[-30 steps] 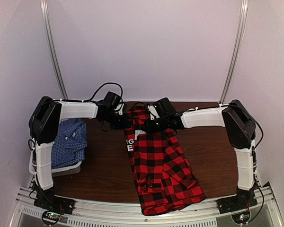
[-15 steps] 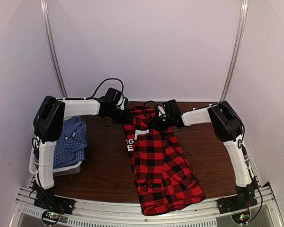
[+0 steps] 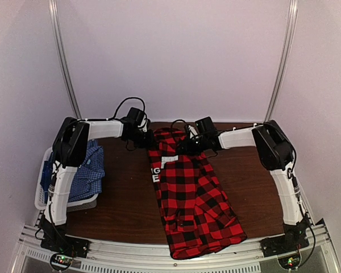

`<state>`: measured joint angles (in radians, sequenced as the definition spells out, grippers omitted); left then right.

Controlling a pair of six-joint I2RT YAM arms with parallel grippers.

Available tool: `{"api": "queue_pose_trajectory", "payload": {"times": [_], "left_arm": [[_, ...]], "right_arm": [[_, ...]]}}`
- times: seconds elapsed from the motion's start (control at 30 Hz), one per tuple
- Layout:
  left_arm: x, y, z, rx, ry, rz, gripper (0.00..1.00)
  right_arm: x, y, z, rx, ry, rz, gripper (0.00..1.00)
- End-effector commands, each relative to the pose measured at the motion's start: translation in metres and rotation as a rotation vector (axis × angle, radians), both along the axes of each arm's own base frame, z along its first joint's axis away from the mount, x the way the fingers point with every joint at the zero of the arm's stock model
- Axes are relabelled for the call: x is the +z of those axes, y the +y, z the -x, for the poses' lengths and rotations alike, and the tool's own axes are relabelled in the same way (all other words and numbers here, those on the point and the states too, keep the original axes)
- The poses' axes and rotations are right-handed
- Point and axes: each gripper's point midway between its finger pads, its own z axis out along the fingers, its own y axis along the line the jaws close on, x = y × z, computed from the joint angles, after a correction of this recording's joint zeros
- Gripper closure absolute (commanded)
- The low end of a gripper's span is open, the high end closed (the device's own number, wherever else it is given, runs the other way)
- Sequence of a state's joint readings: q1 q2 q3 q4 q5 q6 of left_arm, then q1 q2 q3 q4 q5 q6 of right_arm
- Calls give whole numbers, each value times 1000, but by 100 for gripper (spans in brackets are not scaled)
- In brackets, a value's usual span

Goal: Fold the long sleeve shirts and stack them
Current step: Smooth out the rectangle-folded shirt at the center of the board.

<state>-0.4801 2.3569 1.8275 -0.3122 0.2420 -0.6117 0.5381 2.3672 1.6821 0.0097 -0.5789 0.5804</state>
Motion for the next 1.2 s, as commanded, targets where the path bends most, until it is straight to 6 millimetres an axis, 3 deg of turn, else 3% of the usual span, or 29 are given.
{"api": "queue_pose_trajectory", "payload": {"times": [0.0, 0.13, 0.37, 0.6, 0.87, 1.0, 1.17], "left_arm": [[-13, 19, -18, 45, -1, -26, 81], [-28, 25, -24, 52, 25, -41, 81], [-43, 20, -32, 33, 43, -49, 81], [-53, 12, -47, 9, 40, -55, 82], [-34, 1, -72, -11, -19, 9, 84], [-19, -3, -77, -29, -49, 37, 84], [-2, -6, -79, -44, -74, 59, 84]], "right_arm": [[64, -6, -1, 0, -112, -15, 80], [65, -8, 16, 15, -102, -14, 79], [48, 6, 55, 79, -66, -37, 79], [14, -1, 50, -3, 13, -73, 82], [-17, -15, 49, -127, 153, -191, 83], [-10, -14, 46, -136, 168, -230, 83], [16, -12, 41, -134, 128, -261, 82]]}}
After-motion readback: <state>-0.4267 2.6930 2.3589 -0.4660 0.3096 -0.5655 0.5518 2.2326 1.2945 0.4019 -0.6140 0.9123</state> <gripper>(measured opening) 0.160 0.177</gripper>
